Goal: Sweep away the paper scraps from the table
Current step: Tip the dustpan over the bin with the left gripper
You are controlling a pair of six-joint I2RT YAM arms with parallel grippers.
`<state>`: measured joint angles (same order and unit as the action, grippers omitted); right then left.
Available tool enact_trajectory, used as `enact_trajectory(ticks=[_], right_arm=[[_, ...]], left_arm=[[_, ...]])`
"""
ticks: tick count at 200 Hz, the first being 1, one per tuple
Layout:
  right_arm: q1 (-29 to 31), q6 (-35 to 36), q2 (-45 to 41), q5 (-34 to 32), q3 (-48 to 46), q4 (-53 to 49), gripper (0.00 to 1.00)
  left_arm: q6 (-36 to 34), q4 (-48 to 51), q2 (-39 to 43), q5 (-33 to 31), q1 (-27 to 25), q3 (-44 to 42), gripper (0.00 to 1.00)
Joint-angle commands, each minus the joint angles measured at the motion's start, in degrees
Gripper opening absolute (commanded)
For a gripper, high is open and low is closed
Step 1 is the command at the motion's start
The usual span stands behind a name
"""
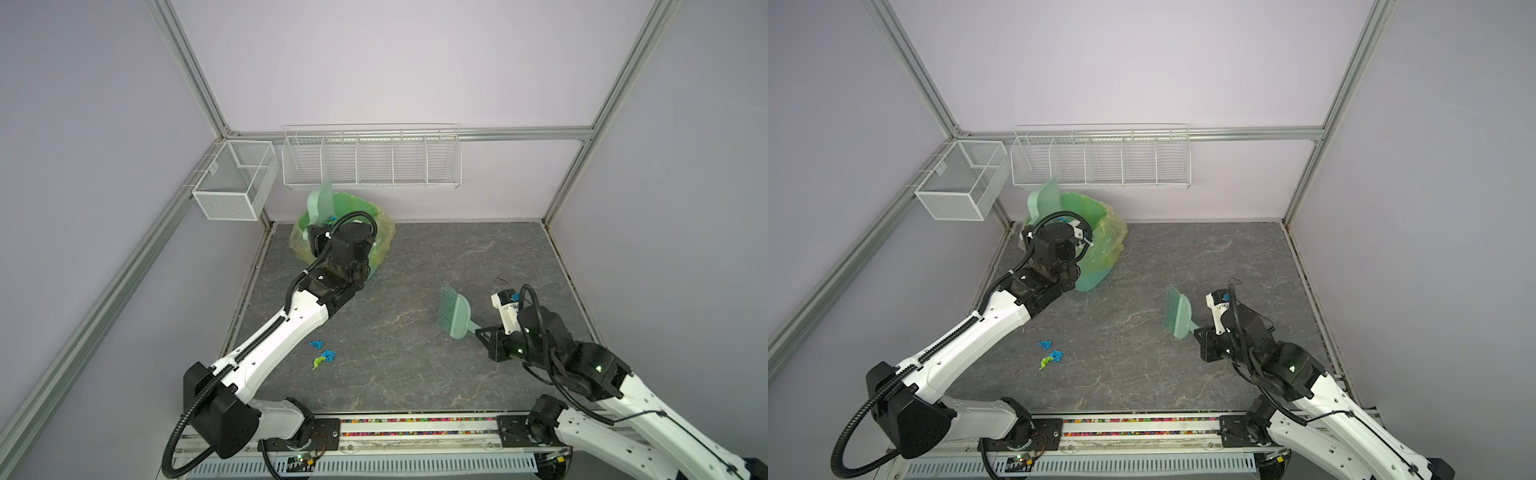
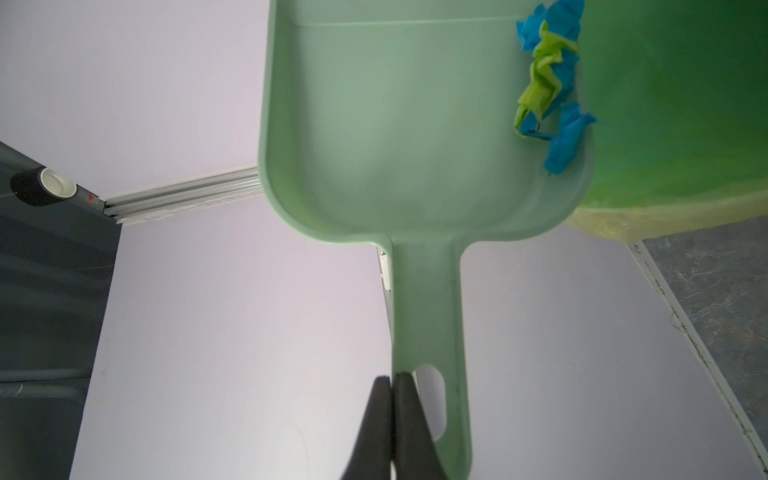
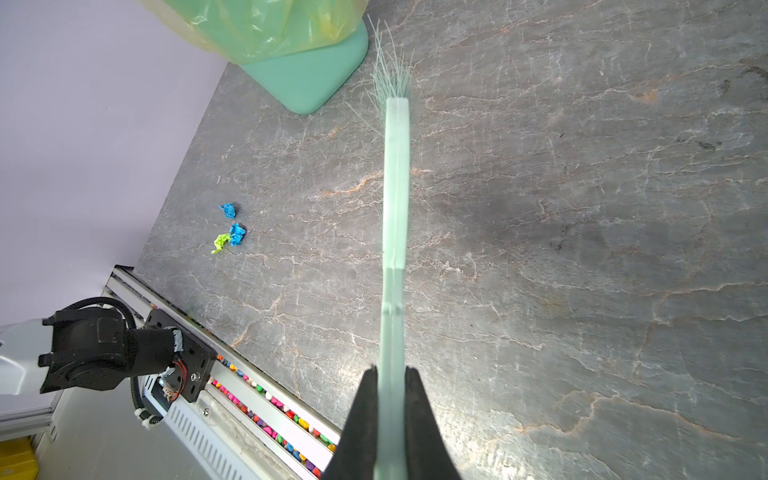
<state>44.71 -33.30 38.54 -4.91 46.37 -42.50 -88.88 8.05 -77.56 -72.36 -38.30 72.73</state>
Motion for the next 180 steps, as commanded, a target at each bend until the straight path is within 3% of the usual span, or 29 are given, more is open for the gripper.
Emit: enact_trajectory(ticks=[1,73,94,111,119,138,180], right_arm=[[-0.19,-1.04,-1.17,-0.02,-0.67,0.66,0.07],[-0.15,-1.01,-0.49,0.77,-1.44,2.1,0.07],[-0.13,-0.91,-0.16,0.88,-1.41,2.57,0.07],[-0.13,-0.98,-0.17,0.91,-1.36,2.56,0.07],[-0.19,-1.07,-0.23,0.95,-1.46,2.6,0.07],[-0.2,-1.06,-0.16,1.2,-1.67,3.05,0.07],[-0.17,-0.99,4.13,3.76,0.31,4.83,0.07]], left_arm=[[-1.24,0.98,-0.58,1.15,-0.98,-0.53,0.0],[0.12,2.29,0.27,2.06,-0.59,-1.47,0.0],[0.34,-1.82,0.2,2.66,0.68,-4.08,0.0],[3.45,-3.11,1.08,2.79,1.82,-0.99,0.0],[9.24,1.47,1.52,3.1,1.92,2.99,0.0],[30.25,20.67,2.06,7.08,1.98,14.69,0.0],[65.44,49.25,-0.3,18.45,2.0,28.79,0.0]])
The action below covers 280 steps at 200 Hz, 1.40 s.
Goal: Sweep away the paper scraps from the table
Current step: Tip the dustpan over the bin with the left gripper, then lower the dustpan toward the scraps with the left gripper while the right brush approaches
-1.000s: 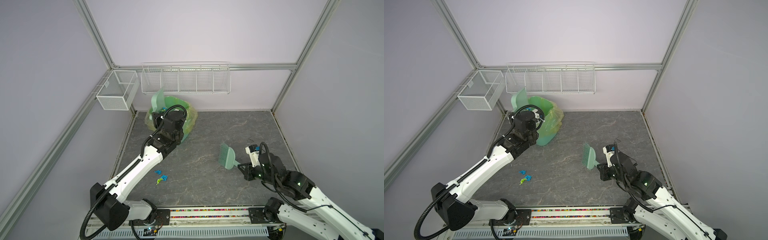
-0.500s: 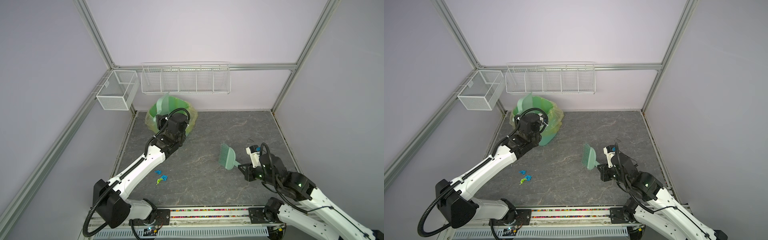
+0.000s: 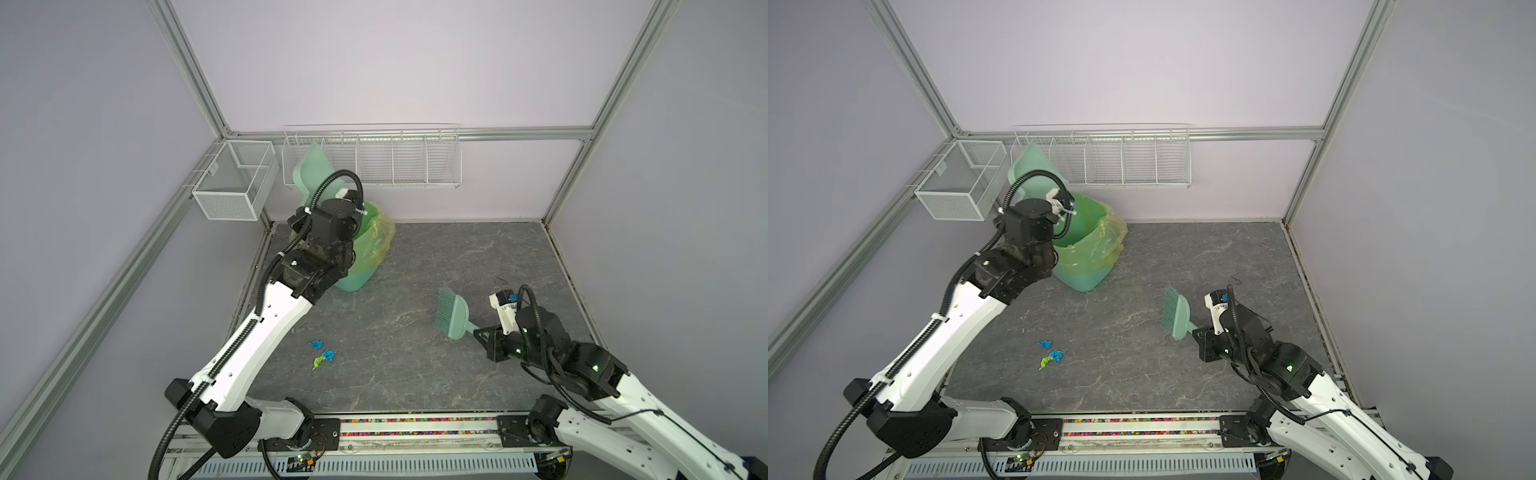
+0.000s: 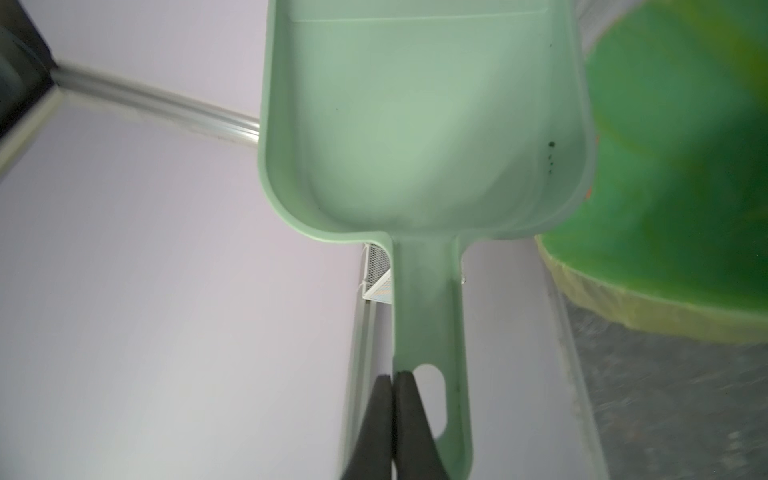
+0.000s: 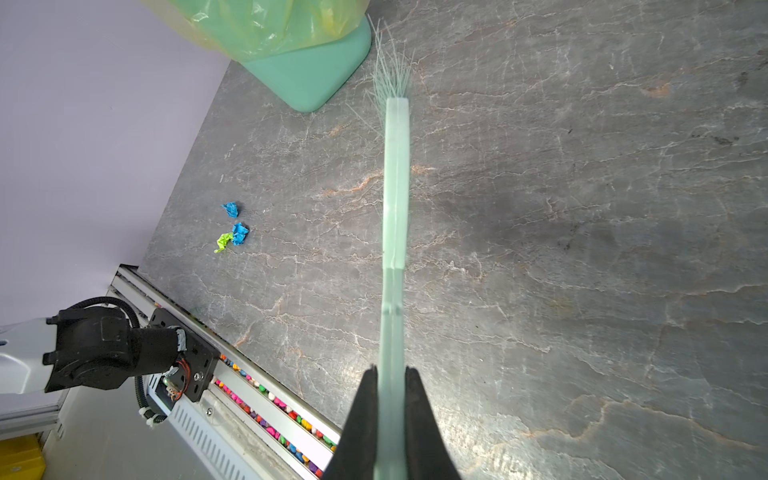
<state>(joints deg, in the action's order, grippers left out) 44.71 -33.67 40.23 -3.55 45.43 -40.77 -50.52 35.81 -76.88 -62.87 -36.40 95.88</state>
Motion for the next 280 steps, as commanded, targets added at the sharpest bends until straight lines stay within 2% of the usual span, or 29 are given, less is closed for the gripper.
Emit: enact_trajectory(ticks=[1,18,34,46,74,127,171,205,231,280], right_arm=[[-0.16,-0.66,2.55,2.54,1.29,3.13,0.07],[-0.1,-1.41,4.86,4.22,2.02,4.61,0.07],[0.05,-2.32,7.18,6.12,2.42,6.69,0.07],[0.38,-3.22,9.48,7.55,3.11,8.38,0.07],[2.17,-5.82,16.84,10.84,6.51,13.32,0.07],[7.64,-10.33,32.28,14.88,15.5,20.63,0.07],[13.24,-14.48,43.31,18.27,21.39,27.83,0.07],[16.19,-16.75,53.04,22.04,28.26,30.28,0.07],[17.13,-18.72,59.36,25.5,33.25,31.63,0.07],[18.09,-20.87,67.88,28.58,40.18,30.46,0.07]], left_arm=[[27.86,22.02,-1.03,9.38,0.1,5.91,0.0],[38.5,27.84,-0.98,17.02,0.19,9.44,0.0],[45.38,29.31,0.57,25.46,0.18,10.29,0.0],[48.66,28.63,2.31,30.73,0.17,9.51,0.0],[53.65,25.91,5.3,37.82,0.19,6.18,0.0],[54.75,24.92,5.81,43.59,1.95,0.69,0.0],[55.07,22.15,6.55,53.47,10.92,-3.33,0.0],[54.7,22.57,7.06,50.47,13.25,-2.45,0.0],[54.75,22.53,8.13,54.02,17.86,-3.39,0.0],[54.45,22.65,8.78,55.86,18.0,-4.61,0.0]])
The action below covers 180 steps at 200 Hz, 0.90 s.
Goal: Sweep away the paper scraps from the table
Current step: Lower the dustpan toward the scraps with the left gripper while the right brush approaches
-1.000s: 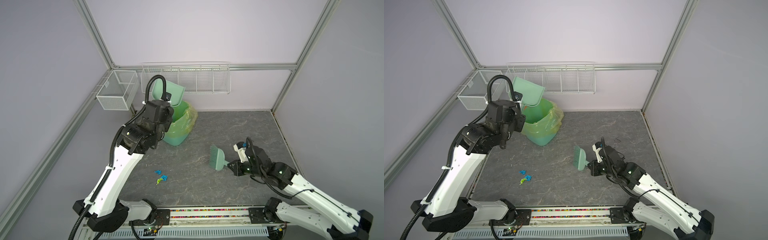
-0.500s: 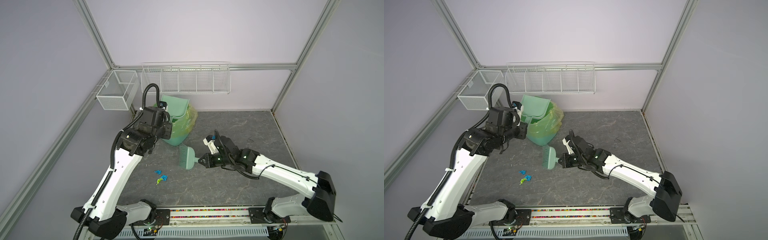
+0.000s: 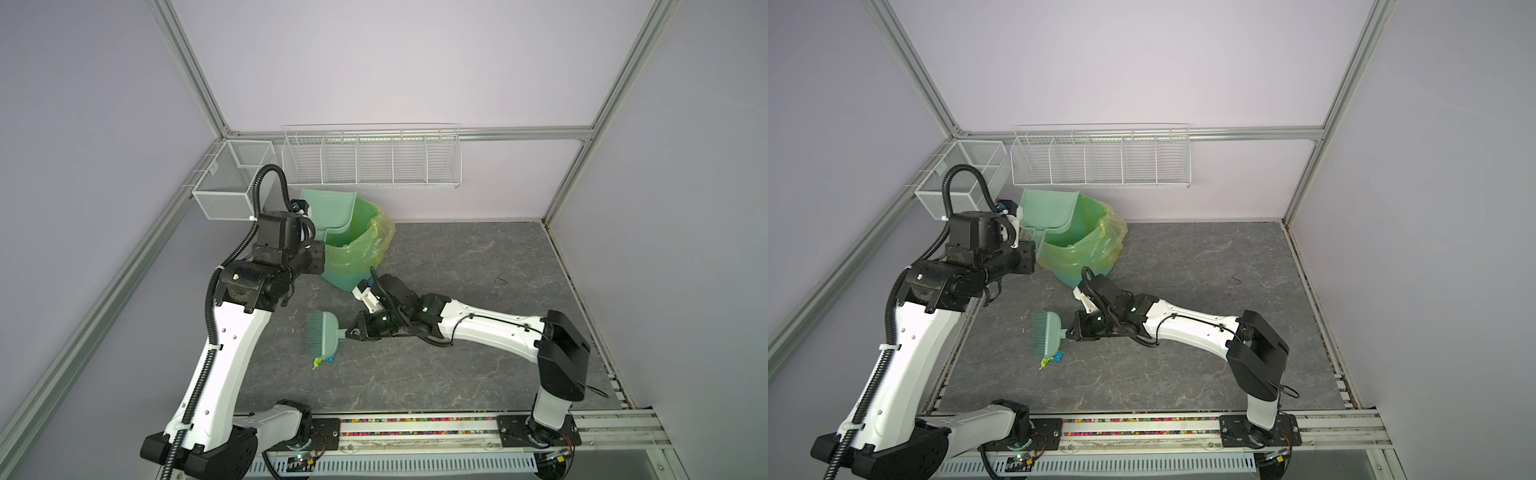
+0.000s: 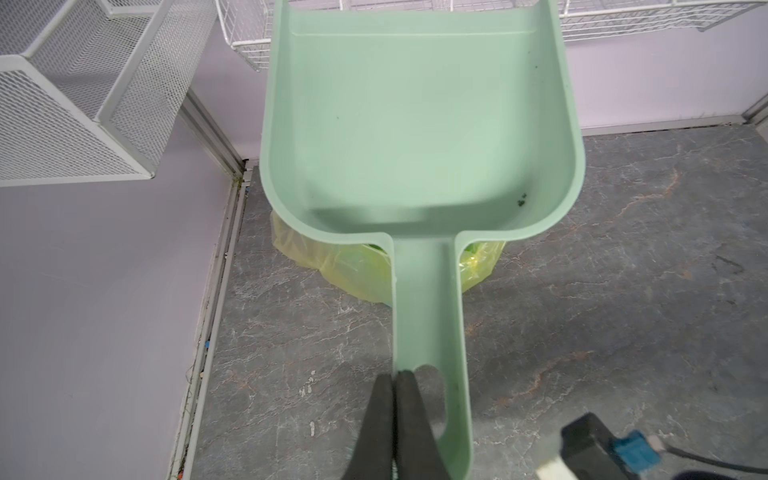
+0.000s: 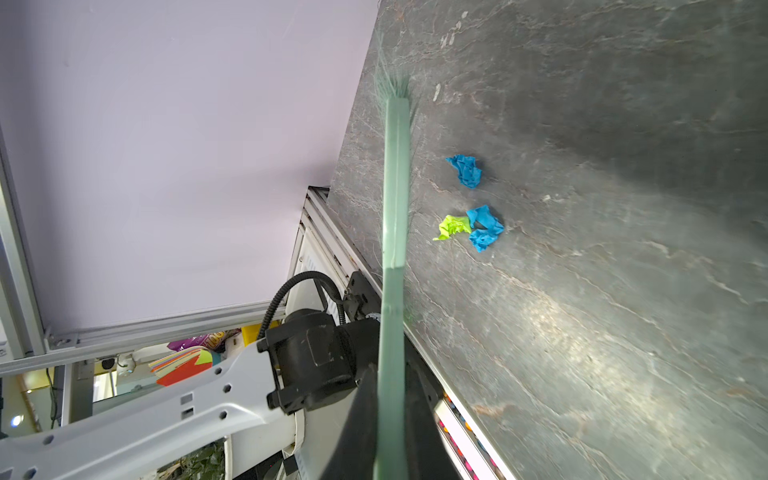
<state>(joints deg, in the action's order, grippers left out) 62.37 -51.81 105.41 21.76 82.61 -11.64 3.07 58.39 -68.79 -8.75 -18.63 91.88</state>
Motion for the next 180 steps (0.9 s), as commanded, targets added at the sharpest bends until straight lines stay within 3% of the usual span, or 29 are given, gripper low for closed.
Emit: enact_trajectory(ticks=[1,94,129,180], right_arm=[[0.45,-2.75,2.88,3.37,3.13,1.25,0.07],[0.5,-0.08,14.21,5.75,10.4,-8.42,0.07],[-0.96,2.8,12.94,5.4,7.79,-11.28,0.07],[-6.5,6.52,5.83,5.08,-4.13,-13.75,0.07]], left_arm=[[0.83,0.06,0.69,1.73,0.25,-0.63,0.0],[1.06,0.95,1.6,3.88,0.23,-1.76,0.0],[1.19,0.92,1.73,5.23,0.19,-2.26,0.0],[1.98,0.59,3.29,9.02,0.17,-4.85,0.0]])
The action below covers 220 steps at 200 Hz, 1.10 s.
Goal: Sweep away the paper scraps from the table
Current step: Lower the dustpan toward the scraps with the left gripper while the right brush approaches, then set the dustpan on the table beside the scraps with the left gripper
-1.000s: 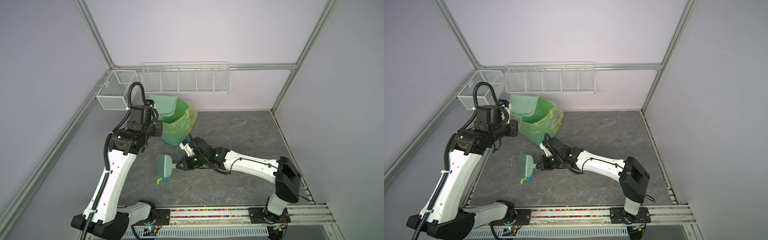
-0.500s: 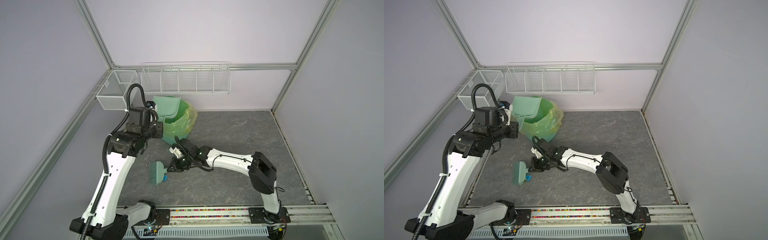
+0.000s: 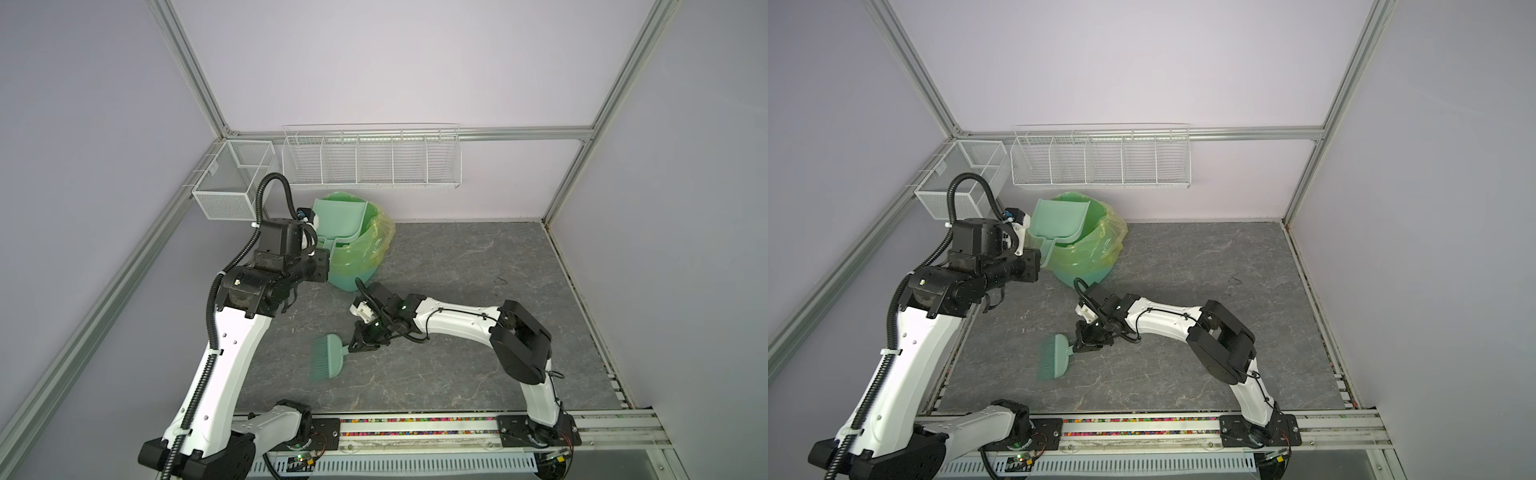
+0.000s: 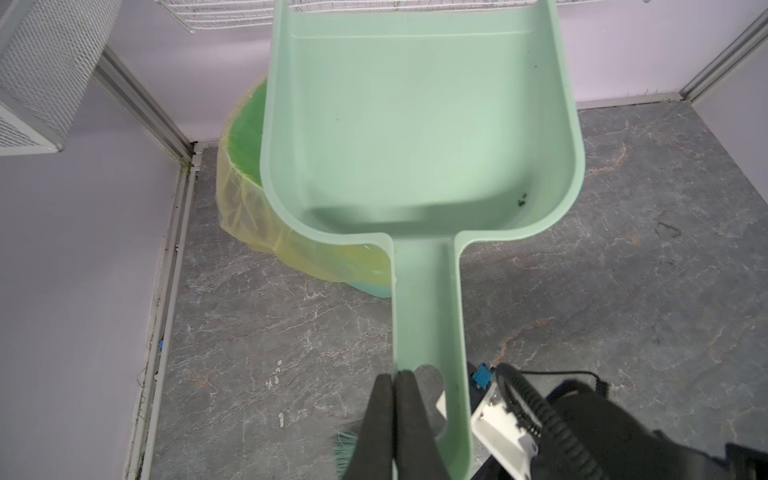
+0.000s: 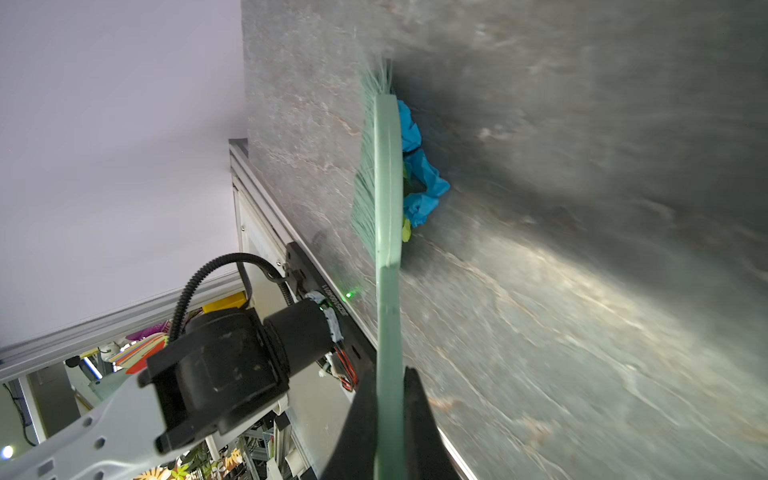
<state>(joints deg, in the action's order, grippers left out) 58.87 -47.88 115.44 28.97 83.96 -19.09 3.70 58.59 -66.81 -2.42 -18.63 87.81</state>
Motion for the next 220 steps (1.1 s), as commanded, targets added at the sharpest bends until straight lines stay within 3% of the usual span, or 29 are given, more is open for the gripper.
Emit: enact_trajectory(ticks=[1,64,126,178,220], right_arm=[[-3.21,2.64,-4.45,-2.11,-5.7,-6.3,0.07],[-13.44,12.68,-14.01,-4.22,-13.62,-17.0,0.07],[-27.76,22.11,-22.01,-4.66,-16.88,-25.82,0.07],[-32.41,20.58,-29.36,3.12,-16.11,-24.15,0.07],[-36.43,18.62,-34.97,4.78,-15.16,-24.62,0.07]], left_arm=[[1.33,0.43,1.31,2.77,0.13,-0.79,0.0],[1.59,-1.24,2.04,6.74,-0.15,-2.35,0.0],[1.73,-1.0,0.62,3.72,-6.44,-1.37,0.0],[3.8,-2.68,-0.18,6.05,-9.05,-1.69,0.0],[5.15,-3.13,-2.23,3.44,-16.95,-0.18,0.0]])
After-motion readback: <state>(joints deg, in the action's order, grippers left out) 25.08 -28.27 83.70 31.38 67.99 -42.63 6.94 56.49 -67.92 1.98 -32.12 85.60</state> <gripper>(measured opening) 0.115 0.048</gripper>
